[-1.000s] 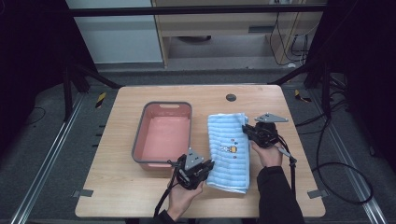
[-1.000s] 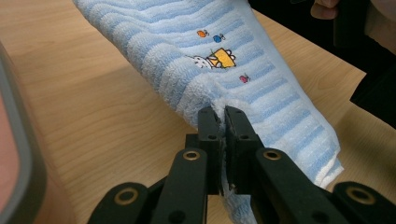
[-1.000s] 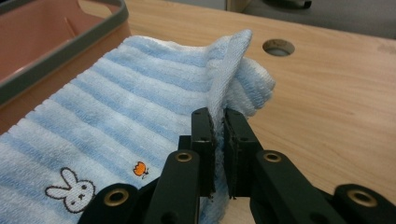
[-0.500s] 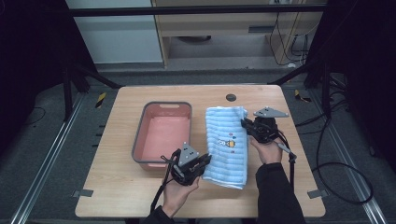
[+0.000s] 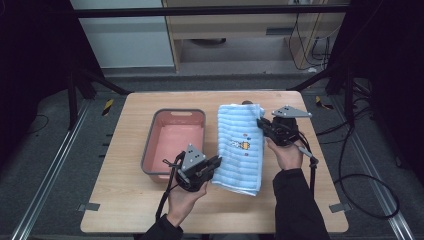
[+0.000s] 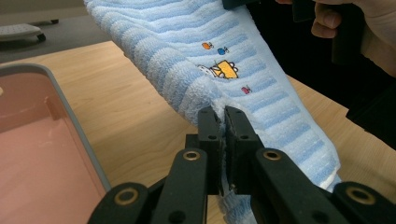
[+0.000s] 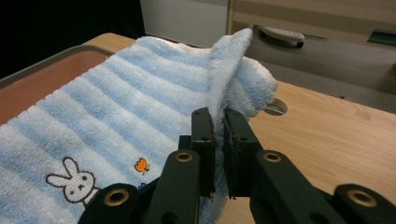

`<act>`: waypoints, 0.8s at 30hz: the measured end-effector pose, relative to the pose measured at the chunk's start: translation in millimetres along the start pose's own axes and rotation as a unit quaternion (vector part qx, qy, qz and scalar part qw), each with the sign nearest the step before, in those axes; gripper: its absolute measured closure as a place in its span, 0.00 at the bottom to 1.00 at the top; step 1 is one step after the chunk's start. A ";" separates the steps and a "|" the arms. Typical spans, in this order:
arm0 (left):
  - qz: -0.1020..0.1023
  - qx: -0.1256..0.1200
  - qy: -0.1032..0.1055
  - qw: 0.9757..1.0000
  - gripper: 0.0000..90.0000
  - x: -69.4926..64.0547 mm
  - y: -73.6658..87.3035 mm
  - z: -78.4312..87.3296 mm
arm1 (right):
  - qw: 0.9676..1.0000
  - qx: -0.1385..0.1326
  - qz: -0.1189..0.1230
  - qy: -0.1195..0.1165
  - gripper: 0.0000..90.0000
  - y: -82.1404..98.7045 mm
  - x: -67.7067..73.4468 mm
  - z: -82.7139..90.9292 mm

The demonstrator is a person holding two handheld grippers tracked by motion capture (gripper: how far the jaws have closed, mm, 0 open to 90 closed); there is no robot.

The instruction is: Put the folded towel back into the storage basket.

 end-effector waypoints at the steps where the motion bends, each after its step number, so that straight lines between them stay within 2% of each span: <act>1: 0.001 -0.003 -0.002 1.000 0.95 1.8 -2.5 1.9 | 1.000 -0.003 0.000 -0.001 0.93 -4.4 1.4 -0.3; 12: -0.004 -0.019 -0.011 1.000 0.95 10.3 -17.7 11.4 | 1.000 -0.016 0.009 -0.010 0.93 -22.7 12.9 -5.4; 24: 0.000 -0.041 -0.027 0.999 0.95 30.8 -34.5 27.4 | 0.999 -0.033 0.022 -0.022 0.93 -50.7 33.4 -21.0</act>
Point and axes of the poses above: each handheld gripper's, and its own axes: z roughly backward along the jaws, y roughly out of its underside, x roughly to its left, the point moved 3 cm from there along -z, roughly forward along the jaws, and after that the axes turned 15 degrees about -x, right-handed, at the moved point
